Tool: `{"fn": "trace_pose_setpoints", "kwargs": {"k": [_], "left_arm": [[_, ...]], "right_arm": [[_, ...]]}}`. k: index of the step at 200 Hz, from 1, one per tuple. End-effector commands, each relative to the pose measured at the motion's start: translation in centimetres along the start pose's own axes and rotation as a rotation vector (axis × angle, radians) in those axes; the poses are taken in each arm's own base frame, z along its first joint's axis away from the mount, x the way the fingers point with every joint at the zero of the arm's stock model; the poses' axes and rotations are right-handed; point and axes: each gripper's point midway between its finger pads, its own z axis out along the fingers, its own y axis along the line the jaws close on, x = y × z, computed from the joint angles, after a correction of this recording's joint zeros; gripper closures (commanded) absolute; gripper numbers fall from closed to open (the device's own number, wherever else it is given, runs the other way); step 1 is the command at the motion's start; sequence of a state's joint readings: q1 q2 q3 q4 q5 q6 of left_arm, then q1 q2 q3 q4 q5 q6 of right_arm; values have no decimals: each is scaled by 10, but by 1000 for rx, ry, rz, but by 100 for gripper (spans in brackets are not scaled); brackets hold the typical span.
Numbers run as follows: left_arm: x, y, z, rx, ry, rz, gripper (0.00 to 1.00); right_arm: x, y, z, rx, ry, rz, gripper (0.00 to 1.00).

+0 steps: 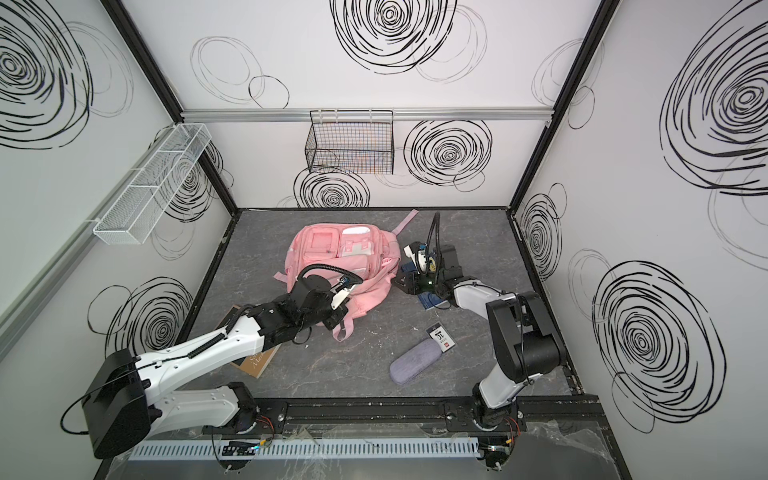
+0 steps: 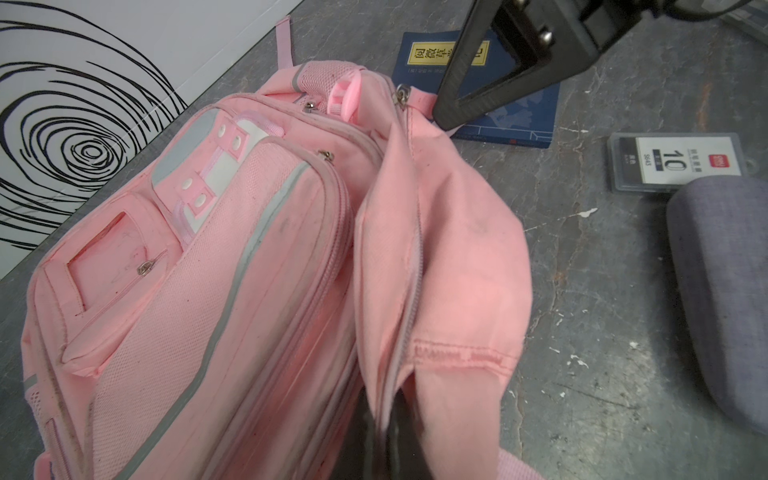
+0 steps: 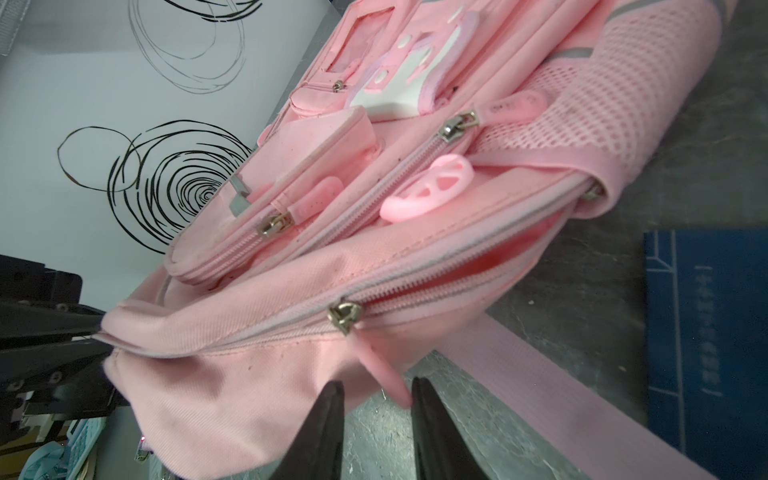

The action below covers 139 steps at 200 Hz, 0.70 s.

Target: Pack the student bag

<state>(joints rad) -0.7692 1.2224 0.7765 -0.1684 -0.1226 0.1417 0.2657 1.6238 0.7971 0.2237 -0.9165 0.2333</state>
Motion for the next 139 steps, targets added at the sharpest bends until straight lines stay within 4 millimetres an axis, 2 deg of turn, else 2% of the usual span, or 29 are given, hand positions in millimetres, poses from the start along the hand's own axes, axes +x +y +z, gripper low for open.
{"fn": "trace_pose_setpoints", "kwargs": {"k": [1, 18, 43, 81, 139], "left_arm": [[-38, 12, -11, -33, -140, -36, 100], [-37, 11, -10, -29, -138, -35, 100], [-38, 12, -11, -29, -140, -36, 100], [-37, 13, -11, -36, -139, -35, 100], [-36, 12, -9, -31, -128, -39, 100]], "right_arm": [[-7, 7, 0, -52, -35, -57, 68], [-6, 7, -1, -44, -49, -81, 63], [-5, -6, -1, -6, -57, -57, 62], [-2, 2, -1, -85, -67, -32, 79], [-6, 7, -11, -54, -95, -33, 92]]}}
